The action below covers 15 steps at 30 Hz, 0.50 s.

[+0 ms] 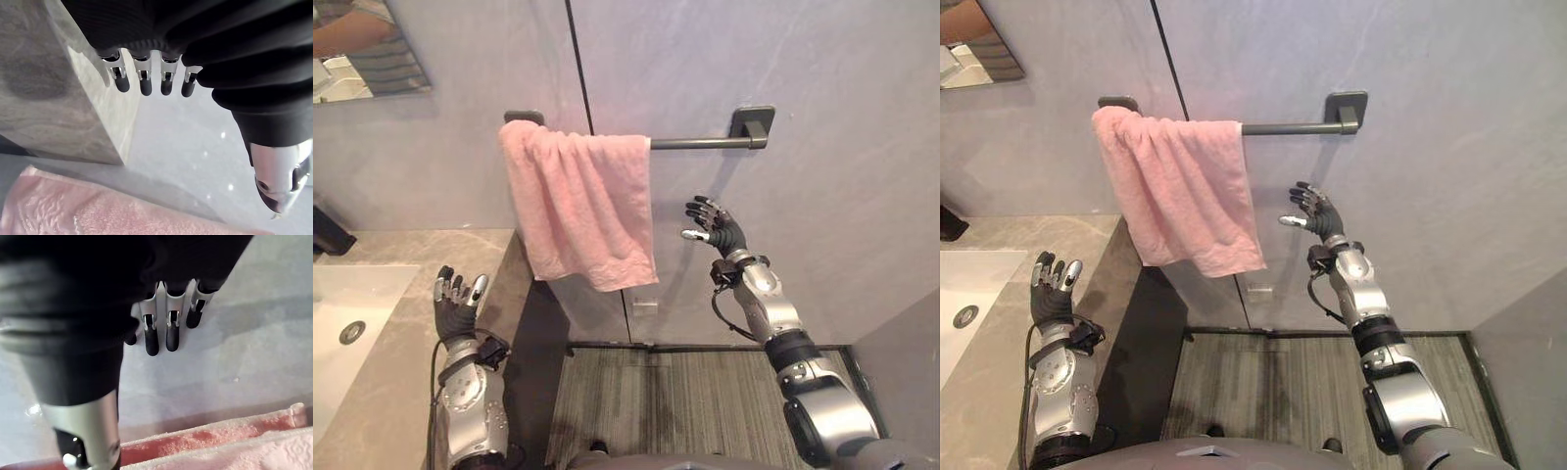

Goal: Organize washtable

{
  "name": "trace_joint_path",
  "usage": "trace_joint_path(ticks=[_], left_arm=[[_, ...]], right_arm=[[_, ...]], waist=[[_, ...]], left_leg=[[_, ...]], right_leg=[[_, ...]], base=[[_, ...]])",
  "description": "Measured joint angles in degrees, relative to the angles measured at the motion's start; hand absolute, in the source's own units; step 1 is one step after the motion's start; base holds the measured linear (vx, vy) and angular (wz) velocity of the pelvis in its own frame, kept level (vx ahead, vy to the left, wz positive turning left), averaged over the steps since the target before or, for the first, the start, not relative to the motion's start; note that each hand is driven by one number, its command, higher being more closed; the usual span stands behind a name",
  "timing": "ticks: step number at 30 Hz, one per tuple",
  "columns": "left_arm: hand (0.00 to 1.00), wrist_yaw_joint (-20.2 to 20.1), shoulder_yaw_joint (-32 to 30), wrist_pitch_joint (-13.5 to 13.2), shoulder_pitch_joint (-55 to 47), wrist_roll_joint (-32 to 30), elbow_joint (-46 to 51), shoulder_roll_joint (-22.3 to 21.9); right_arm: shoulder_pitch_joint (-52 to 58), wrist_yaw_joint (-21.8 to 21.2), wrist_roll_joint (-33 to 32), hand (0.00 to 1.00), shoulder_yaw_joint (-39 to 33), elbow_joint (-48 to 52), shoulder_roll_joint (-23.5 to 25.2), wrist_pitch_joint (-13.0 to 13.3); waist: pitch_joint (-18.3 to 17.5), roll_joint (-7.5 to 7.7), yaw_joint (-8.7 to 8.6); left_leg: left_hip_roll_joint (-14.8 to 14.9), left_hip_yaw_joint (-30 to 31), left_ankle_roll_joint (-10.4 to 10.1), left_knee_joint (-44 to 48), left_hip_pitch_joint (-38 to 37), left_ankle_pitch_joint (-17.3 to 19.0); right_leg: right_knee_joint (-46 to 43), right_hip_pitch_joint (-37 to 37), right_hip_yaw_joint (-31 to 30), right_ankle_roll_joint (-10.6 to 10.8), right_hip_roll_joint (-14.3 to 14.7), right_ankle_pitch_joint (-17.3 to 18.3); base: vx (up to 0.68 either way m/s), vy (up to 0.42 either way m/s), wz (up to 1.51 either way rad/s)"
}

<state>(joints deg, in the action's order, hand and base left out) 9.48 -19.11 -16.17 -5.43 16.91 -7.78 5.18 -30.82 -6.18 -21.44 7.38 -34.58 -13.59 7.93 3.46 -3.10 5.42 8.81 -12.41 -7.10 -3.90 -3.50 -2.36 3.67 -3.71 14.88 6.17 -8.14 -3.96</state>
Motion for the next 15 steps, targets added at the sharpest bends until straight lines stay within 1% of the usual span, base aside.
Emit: trace_joint_path(ticks=[3,4,7,12,15], left_arm=[[0.0,-0.1,1.0,-0.07,0.62,0.14,0.05,0.09],[0.0,-0.38,1.5,-0.06,0.68,0.14,0.1,0.04],[0.0,-0.44,2.37,-0.07,0.91,0.12,1.57,0.0],[0.0,-0.94,3.45,-0.11,1.13,0.11,1.85,-0.31],[0.0,-1.28,3.45,-0.1,0.92,0.09,1.85,-0.36]], right_arm=[[-2.67,0.04,0.02,0.0,0.33,-0.96,-0.27,-0.1],[-4.57,0.03,0.02,0.0,1.27,-1.55,-0.3,-0.68],[-6.35,-0.14,0.02,0.0,2.73,-1.5,0.25,-0.73],[-6.39,-0.7,0.01,0.0,4.61,-1.28,1.44,-0.88],[-6.4,-1.36,0.02,0.0,6.44,-1.05,2.03,-1.0]], waist=[[0.09,-0.14,0.28],[0.28,-0.4,0.43],[0.65,-0.53,0.83],[0.79,-0.51,1.68],[0.84,-0.53,1.83]], left_leg=[[0.02,0.4,0.01,-0.48,1.16,-0.72],[0.01,0.42,0.01,-0.8,1.12,-0.86],[0.01,0.68,0.01,-0.8,1.4,-0.86],[0.02,1.8,-0.06,-0.76,2.34,-1.0],[0.01,2.11,-0.06,-0.75,2.56,-1.0]], right_leg=[[-0.01,1.19,0.43,-0.13,0.11,-0.17],[-0.01,1.24,0.5,-0.13,0.13,-0.19],[0.12,1.24,0.84,-0.13,0.14,-0.18],[0.59,1.21,1.91,-0.14,0.28,-0.17],[0.74,1.12,2.32,-0.14,0.28,-0.16]], base=[[-0.01,-0.007,0.1],[0.0,0.0,0.0],[0.01,-0.005,0.04],[0.01,-0.011,0.12],[0.01,-0.009,0.06]])
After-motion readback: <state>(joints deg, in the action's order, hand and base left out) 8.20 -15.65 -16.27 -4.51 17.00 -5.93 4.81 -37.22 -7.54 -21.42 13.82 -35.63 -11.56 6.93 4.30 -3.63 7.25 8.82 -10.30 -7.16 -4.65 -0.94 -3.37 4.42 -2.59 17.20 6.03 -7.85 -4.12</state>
